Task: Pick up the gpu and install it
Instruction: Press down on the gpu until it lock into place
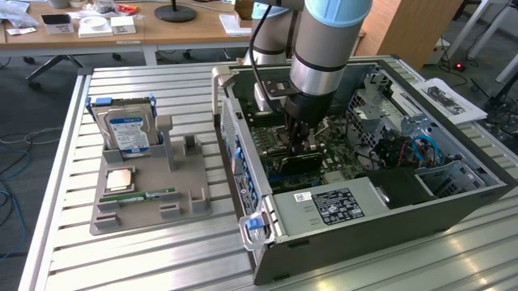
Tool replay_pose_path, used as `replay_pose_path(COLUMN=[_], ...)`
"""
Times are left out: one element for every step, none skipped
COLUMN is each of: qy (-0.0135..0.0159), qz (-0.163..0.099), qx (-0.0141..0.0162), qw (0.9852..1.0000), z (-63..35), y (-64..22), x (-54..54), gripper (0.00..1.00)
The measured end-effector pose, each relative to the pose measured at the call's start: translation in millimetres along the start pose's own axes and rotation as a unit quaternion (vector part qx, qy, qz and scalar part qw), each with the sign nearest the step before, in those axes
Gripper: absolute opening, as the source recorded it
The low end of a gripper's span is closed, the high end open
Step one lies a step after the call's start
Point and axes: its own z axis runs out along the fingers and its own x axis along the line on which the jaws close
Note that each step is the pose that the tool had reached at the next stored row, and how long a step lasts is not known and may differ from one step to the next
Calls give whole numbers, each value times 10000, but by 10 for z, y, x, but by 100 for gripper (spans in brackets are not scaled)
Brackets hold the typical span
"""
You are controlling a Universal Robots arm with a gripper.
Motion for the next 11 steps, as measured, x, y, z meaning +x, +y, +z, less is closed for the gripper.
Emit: replay_pose_path(qy=[0,0,-1,-1,0,0,0,0,0,1,2], qz=[0,0,1,1,1,1,0,0,0,0,-1], qx=[0,0,1,1,0,0,0,0,0,0,0], qw=[10000,10000,10000,10000,10000,10000,10000,10000,10000,10000,10000], z=[0,0,4,9,9,9,9,9,9,10,12], y=[0,0,2,6,6,6,6,6,6,7,8], x=[0,0,0,0,1,1,1,1,1,1,2], gripper=[11,11,11,11,11,11,11,11,11,11,11])
